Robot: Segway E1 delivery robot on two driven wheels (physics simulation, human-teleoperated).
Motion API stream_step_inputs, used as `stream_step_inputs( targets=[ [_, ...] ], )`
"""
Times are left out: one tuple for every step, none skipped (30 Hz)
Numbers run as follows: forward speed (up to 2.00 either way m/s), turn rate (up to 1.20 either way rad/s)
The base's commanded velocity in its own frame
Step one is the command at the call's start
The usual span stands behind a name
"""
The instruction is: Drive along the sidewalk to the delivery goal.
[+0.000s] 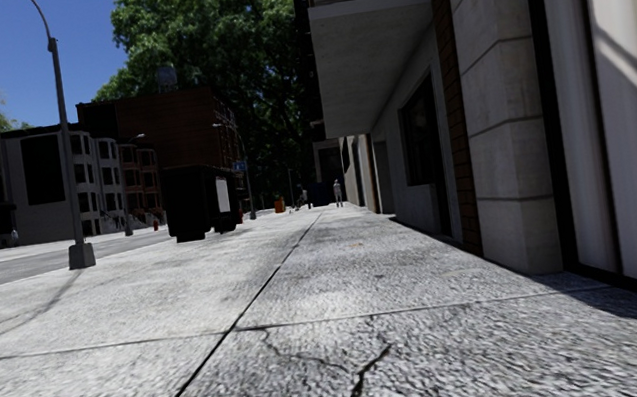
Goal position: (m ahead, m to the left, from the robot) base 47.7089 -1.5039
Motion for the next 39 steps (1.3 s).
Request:
stream_step_inputs(
  targets=[
    [2.00, 0.00],
    [2.00, 0.00],
    [2.00, 0.00],
    [2.00, 0.00],
    [2.00, 0.00],
    [2.00, 0.00],
    [2.00, 0.00],
    [2.00, 0.00],
    [2.00, 0.00],
    [2.00, 0.00],
    [2.00, 0.00],
    [2.00, 0.00],
    [2.00, 0.00],
    [2.00, 0.00],
    [2.00, 0.00],
    [2.00, 0.00],
    [2.00, 0.00],
    [2.00, 0.00],
    [2.00, 0.00],
    [2.00, 0.00],
    [2.00, 0.00],
    [2.00, 0.00],
    [2.00, 0.00],
    [2.00, 0.00],
    [2.00, 0.00],
    [2.00, 0.00],
    [2.00, 0.00],
    [2.00, 0.00],
    [2.00, 0.00],
    [2.00, 0.00],
    [2.00, 0.00],
    [2.00, 0.00],
    [2.00, 0.00],
    [2.00, 0.00],
    [2.00, 0.00],
    [2.00, 0.00],
    [2.00, 0.00],
    [2.00, 0.00],
    [2.00, 0.00]
  ],
)
